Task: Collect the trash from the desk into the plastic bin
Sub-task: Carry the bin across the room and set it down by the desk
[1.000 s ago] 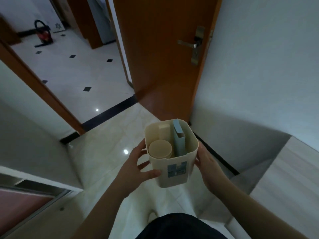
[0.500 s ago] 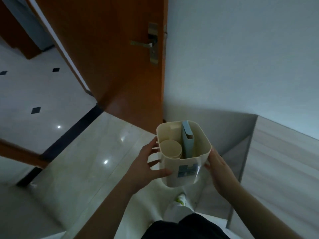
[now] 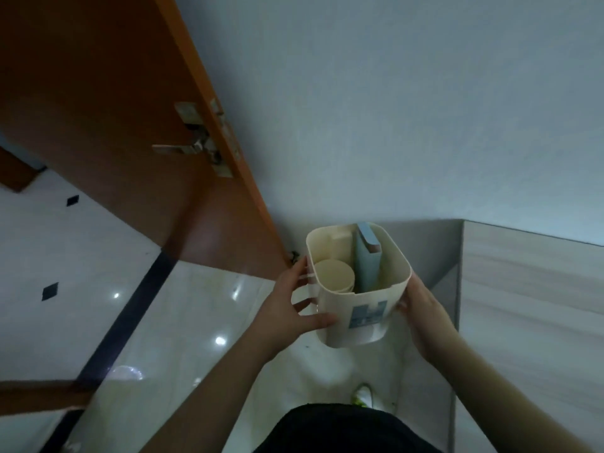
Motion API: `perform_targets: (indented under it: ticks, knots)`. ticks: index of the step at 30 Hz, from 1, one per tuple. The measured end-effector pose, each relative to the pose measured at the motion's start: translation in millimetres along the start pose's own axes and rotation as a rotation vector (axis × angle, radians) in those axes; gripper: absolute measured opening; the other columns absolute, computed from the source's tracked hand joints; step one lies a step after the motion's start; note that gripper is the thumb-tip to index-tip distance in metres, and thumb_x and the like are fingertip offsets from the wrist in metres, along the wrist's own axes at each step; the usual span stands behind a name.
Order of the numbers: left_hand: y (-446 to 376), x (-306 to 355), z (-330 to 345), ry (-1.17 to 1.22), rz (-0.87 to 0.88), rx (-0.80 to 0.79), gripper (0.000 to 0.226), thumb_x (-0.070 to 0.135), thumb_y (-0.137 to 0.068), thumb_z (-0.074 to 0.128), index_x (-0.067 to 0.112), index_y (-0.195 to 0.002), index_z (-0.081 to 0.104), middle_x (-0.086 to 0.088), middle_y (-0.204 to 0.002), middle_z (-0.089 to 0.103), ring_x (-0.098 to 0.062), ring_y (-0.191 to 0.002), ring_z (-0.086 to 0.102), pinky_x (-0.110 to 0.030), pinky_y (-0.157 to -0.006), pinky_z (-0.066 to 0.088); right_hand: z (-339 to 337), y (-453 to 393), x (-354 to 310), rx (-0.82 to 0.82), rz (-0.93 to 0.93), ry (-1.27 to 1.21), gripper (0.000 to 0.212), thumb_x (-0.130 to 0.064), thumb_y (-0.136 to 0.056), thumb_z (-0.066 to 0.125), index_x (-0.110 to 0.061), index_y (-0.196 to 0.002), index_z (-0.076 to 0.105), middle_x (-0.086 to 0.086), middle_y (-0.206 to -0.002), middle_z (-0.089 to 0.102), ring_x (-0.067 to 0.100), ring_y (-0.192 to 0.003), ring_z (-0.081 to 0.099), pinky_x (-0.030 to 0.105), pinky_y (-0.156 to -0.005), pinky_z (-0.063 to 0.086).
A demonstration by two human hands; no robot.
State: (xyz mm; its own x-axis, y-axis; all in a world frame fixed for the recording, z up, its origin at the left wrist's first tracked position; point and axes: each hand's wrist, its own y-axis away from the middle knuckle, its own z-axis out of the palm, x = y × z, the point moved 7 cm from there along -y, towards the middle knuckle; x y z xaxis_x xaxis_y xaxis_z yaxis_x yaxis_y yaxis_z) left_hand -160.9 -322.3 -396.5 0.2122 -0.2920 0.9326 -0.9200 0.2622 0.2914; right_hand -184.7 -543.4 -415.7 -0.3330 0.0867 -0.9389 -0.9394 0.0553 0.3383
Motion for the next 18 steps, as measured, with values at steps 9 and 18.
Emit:
perform_targets:
  ticks: [9,18]
  knots:
    - [-74,19,33,-0.008,-0.005,-0.142,0.107,0.015,-0.063,0.093,0.037,-0.15,0.035,0.004,-0.142,0.053,-0.009,-0.126,0.052,-0.022,-0.09,0.054,-47,-35,-16,0.114,-0.017,-0.038,0.039,-0.057,-0.096,0.03,-0.049,-0.126,0.053,-0.013,-0.121,0.066,0.004,-0.111,0.061,0.037,-0.092,0.047]
    - [-156,49,83,-0.008,0.051,-0.382,0.114,0.045,-0.053,0.095,0.04,-0.149,0.034,0.011,-0.144,0.051,-0.005,-0.13,0.049,-0.041,-0.1,0.053,-99,-58,-37,0.4,0.018,-0.078,0.036,-0.042,-0.102,0.029,-0.056,-0.107,0.062,-0.027,-0.103,0.069,-0.007,-0.099,0.062,0.015,-0.073,0.05]
